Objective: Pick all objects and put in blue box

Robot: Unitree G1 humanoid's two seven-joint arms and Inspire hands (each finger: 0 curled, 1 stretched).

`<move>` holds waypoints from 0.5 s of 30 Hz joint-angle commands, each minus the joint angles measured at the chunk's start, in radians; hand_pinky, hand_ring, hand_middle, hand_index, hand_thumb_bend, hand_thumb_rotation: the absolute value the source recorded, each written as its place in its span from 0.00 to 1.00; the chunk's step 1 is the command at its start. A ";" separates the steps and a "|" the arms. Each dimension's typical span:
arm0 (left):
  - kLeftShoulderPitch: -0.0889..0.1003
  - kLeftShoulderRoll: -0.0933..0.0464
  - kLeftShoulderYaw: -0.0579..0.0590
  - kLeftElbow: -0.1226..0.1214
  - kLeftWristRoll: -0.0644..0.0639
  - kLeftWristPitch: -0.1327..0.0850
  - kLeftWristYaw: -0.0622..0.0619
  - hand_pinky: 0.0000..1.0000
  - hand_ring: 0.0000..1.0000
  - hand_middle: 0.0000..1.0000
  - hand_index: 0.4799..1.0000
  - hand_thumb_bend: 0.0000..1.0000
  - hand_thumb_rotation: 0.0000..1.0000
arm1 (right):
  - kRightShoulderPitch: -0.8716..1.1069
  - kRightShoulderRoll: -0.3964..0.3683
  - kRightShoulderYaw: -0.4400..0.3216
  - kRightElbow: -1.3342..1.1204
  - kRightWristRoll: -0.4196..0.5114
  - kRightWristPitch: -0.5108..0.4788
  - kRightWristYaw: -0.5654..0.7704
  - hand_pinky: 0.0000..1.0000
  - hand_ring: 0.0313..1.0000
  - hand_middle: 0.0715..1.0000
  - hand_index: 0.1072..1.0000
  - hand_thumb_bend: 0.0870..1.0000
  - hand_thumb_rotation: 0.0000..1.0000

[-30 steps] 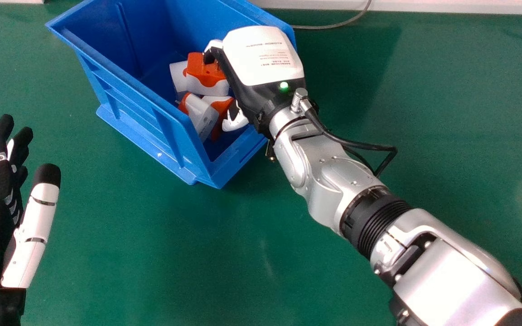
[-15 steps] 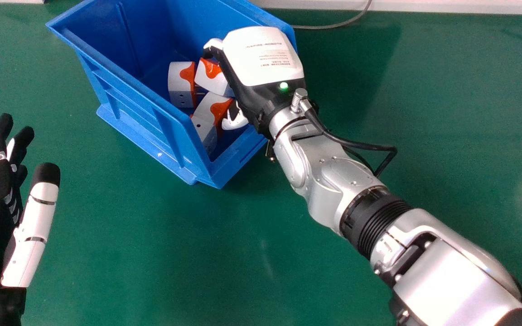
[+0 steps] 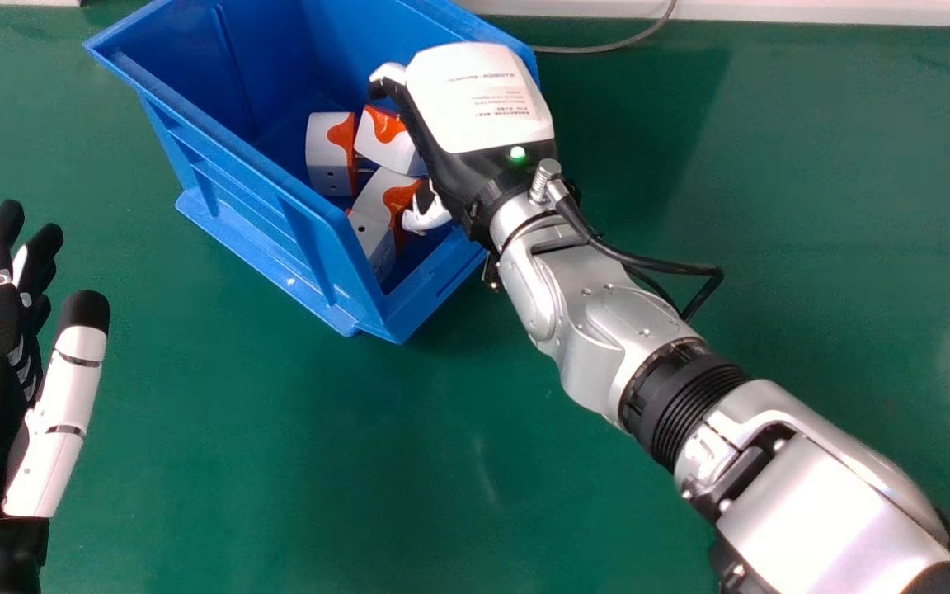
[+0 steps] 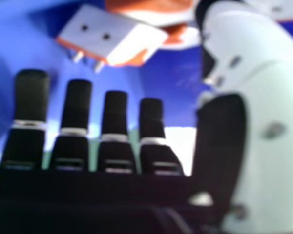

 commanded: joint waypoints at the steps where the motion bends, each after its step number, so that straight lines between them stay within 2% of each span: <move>1: 0.004 0.005 0.004 -0.006 -0.002 -0.024 0.002 1.00 0.97 0.97 1.00 0.38 0.98 | -0.033 -0.008 -0.002 -0.057 -0.009 -0.015 -0.022 0.43 0.63 0.71 0.71 0.38 0.00; 5: 0.009 0.004 -0.001 -0.022 0.004 -0.003 0.004 1.00 0.98 0.97 1.00 0.39 0.99 | -0.016 -0.026 0.002 -0.127 -0.016 -0.016 -0.010 0.43 0.63 0.71 0.71 0.38 0.00; 8: 0.011 0.004 -0.005 -0.030 -0.003 0.010 0.000 1.00 0.98 0.97 1.00 0.41 0.98 | 0.003 -0.041 0.005 -0.189 -0.019 -0.015 0.003 0.43 0.64 0.71 0.71 0.38 0.00; 13: 0.003 0.010 -0.004 -0.013 -0.009 -0.012 -0.008 1.00 0.99 0.98 1.00 0.42 0.98 | 0.048 -0.076 0.007 -0.319 -0.032 -0.021 0.015 0.43 0.63 0.70 0.70 0.38 0.00; 15: 0.005 0.008 -0.005 -0.021 -0.005 -0.002 -0.005 1.00 0.99 0.98 1.00 0.42 0.98 | 0.074 -0.091 0.006 -0.379 -0.042 -0.017 0.018 0.43 0.62 0.69 0.70 0.38 0.00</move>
